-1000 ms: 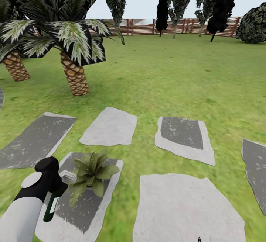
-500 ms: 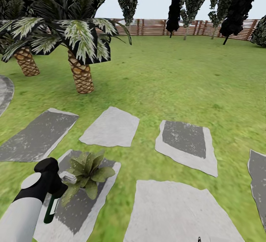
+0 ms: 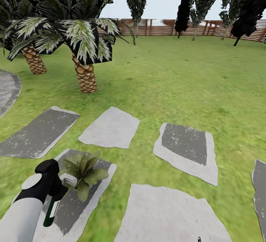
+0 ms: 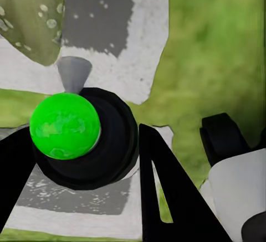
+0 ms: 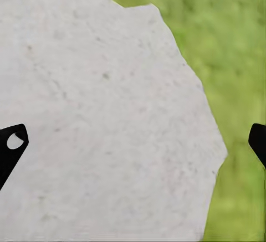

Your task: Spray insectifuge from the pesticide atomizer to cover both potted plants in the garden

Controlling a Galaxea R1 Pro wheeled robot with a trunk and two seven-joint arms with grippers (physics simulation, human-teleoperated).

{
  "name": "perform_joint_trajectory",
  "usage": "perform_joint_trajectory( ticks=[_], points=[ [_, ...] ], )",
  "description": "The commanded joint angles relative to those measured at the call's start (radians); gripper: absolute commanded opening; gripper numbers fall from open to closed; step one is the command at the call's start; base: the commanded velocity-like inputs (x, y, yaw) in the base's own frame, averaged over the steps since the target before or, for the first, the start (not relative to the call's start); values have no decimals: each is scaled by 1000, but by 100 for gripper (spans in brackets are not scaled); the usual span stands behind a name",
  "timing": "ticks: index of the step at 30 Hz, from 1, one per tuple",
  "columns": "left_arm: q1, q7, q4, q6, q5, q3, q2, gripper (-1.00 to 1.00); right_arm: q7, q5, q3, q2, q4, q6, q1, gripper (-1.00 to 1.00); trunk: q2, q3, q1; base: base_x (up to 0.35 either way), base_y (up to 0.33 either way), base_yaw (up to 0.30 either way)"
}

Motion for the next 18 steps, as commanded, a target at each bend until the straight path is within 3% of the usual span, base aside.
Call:
perform_joint_trajectory(
  ticks=[1,7,10,15,18],
  points=[
    [-1,-10,-1,9,-9,2,-1,-100,-3,10,-6,0,1,-3,0,100,0,-1,0,-65,-274,275],
    [1,-10,6,9,-6,2,-1,-100,-3,10,-6,0,1,-3,0,100,0,-1,0,-19,-267,270],
    [25,-7,39,9,10,2,-1,-100,-3,10,-6,0,1,-3,0,100,0,-1,0,68,-102,99],
    [60,0,58,7,81,5,-1,-100,-3,10,-6,1,2,-3,0,100,0,-1,0,9,-11,34],
    [75,80,59,6,133,7,-2,-100,-3,10,-6,2,3,-3,0,100,0,-1,0,1,-1,206]
  ],
)
